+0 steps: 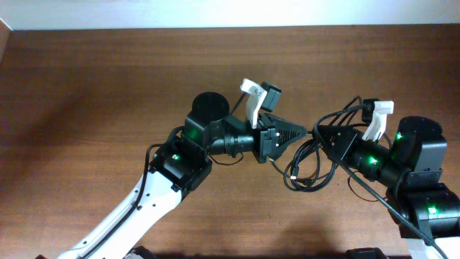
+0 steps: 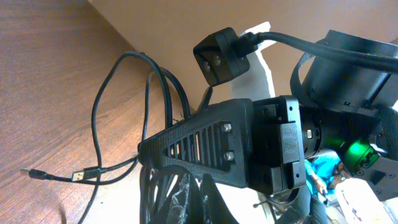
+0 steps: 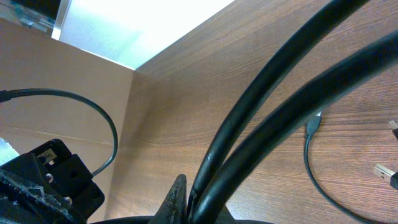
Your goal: Untangle cables
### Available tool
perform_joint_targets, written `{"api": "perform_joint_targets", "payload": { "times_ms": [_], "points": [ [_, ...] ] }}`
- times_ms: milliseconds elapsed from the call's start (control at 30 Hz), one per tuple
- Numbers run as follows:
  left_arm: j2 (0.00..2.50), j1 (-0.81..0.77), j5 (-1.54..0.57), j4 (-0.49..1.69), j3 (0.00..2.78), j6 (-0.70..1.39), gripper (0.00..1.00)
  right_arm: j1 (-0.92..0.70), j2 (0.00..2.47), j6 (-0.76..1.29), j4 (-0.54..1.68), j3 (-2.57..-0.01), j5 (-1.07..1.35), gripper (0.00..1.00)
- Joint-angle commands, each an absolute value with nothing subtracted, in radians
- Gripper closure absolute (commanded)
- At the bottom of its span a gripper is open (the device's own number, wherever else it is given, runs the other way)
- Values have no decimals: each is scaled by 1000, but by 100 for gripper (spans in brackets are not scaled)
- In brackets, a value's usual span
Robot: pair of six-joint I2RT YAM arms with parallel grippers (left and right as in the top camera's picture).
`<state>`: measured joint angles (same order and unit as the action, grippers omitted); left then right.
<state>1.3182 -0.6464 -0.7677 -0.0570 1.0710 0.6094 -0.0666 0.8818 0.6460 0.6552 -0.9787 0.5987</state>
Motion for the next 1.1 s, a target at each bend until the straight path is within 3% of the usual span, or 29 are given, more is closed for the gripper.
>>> {"api": "perform_joint_targets", "payload": {
  "times_ms": [0,33,100,200,300,500,767,967,1067],
  "points": [
    [1301,-645,-781,-42,1096,547,93,-72,882,624,659,-972,616,96],
    [1301,-645,-761,-13,1096,543,86,-72,881,624,659,-972,616,96],
    [1301,-645,-731,28,1096,534,82,-72,881,624,659,-972,616,96],
    [1301,-645,-699,79,1096,517,56,-72,881,624,659,-972,616,96],
    [1301,-645,-691,97,1096,499,41,-72,881,624,659,-972,616,96],
    [1301,-648,-791,115,1096,422,37,-72,882,624,657,-972,616,96],
    [1301,-669,-799,323,1096,291,31,-72,882,624,616,-972,616,96],
    [1301,-780,-599,371,1096,281,27,-72,882,624,612,-972,615,96],
    [1301,-817,-492,391,1096,282,32,-72,882,624,613,-972,616,96]
  ]
}}
